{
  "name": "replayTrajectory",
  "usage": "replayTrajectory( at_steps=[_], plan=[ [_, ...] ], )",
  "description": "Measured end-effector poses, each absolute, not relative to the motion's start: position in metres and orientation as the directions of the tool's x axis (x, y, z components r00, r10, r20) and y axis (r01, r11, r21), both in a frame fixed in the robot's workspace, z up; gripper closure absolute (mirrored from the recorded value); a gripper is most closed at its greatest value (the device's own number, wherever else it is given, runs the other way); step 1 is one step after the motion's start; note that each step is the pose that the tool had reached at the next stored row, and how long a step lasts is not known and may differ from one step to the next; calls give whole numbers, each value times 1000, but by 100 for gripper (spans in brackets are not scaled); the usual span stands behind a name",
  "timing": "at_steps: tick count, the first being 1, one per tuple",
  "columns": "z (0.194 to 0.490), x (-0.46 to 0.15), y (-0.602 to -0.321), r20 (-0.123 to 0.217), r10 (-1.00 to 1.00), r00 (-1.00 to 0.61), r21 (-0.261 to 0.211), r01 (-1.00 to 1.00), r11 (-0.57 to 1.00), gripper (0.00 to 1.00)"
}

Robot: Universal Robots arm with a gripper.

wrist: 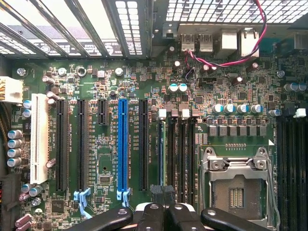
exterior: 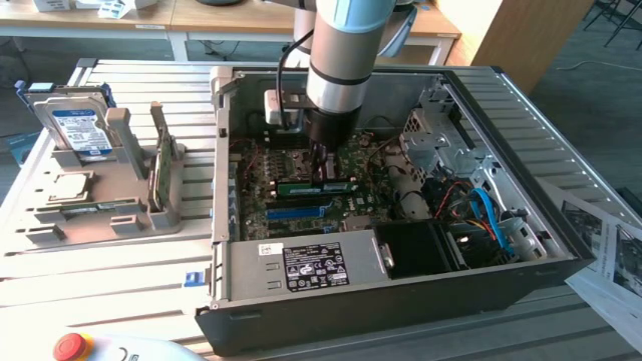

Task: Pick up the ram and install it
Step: 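Press down the ram until it locks into place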

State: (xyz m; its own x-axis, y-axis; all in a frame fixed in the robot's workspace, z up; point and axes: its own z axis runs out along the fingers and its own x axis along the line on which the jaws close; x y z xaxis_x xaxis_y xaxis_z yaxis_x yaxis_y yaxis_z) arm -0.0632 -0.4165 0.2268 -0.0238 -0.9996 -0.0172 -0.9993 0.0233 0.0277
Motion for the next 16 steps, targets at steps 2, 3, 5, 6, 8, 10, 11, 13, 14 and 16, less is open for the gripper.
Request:
replayTrajectory(
  at_steps=[2,3,5,6,8,10,11,13,14,16],
  plan=[
    [226,-63,-417,-17,-1000,-24,28,-999,23,89],
    [226,-63,-417,-17,-1000,-24,28,-999,23,89],
    [226,-63,-417,-17,-1000,-24,28,-999,23,89],
    [226,-63,-417,-17,-1000,-24,28,-999,23,89],
    [226,-63,-416,-17,-1000,-24,28,-999,23,89],
    [225,-63,-417,-17,-1000,-24,28,-999,23,89],
    [225,-63,-417,-17,-1000,-24,28,-999,23,89],
    [225,-63,-417,-17,-1000,-24,28,-999,23,89],
    [225,-63,-417,-17,-1000,-24,28,-999,23,89],
    [225,-63,-417,-17,-1000,-24,28,-999,23,89]
  ],
)
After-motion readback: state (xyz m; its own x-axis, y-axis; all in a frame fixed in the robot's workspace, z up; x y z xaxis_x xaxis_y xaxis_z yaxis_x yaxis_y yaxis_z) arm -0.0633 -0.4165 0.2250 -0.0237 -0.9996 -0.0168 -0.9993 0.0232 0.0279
